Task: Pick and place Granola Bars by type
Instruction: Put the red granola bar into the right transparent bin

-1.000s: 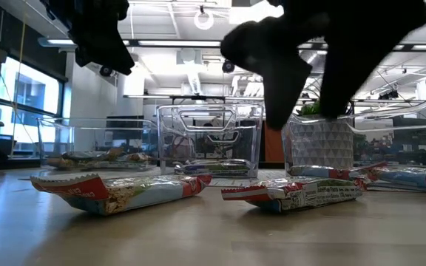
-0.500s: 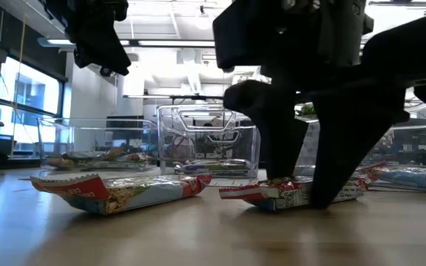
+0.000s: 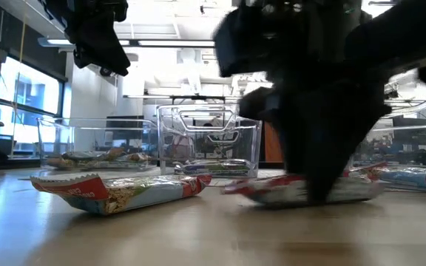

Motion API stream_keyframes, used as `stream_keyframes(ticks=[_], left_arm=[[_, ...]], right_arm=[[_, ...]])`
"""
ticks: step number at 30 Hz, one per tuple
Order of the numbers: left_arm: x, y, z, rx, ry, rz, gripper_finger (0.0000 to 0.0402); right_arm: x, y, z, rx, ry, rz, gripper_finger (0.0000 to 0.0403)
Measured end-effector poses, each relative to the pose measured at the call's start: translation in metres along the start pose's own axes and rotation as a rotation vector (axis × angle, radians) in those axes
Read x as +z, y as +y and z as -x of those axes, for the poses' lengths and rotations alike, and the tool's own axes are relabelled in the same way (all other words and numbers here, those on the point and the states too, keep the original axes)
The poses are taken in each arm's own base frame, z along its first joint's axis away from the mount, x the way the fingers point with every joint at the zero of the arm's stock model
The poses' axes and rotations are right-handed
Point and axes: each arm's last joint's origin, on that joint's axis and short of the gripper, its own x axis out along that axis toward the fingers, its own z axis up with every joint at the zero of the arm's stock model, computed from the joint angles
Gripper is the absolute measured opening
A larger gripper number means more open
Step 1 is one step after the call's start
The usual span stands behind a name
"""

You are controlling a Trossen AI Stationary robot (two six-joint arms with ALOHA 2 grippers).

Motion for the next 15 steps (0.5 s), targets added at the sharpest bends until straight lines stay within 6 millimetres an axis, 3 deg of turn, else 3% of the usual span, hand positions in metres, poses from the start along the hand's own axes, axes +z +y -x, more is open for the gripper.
stream_keyframes(ticks=[3, 7, 15], left_arm=[[0.0, 0.0, 0.0, -0.001, -0.001, 0.0, 0.0124], [0.001, -0.001, 0.0, -0.006, -0.011, 0.004, 0.0124], [0.003, -0.002, 0.0, -0.016, -0.027, 0.026, 0.0124]], right_arm=[[-0.01, -0.002, 0.022, 0.041, 0.039, -0.044, 0.0054], [-0.02, -0.005, 0.078, 0.003, -0.039, -0.114, 0.0056], [-0.079, -0.014, 0.162, -0.281, -0.007, -0.283, 0.0079]])
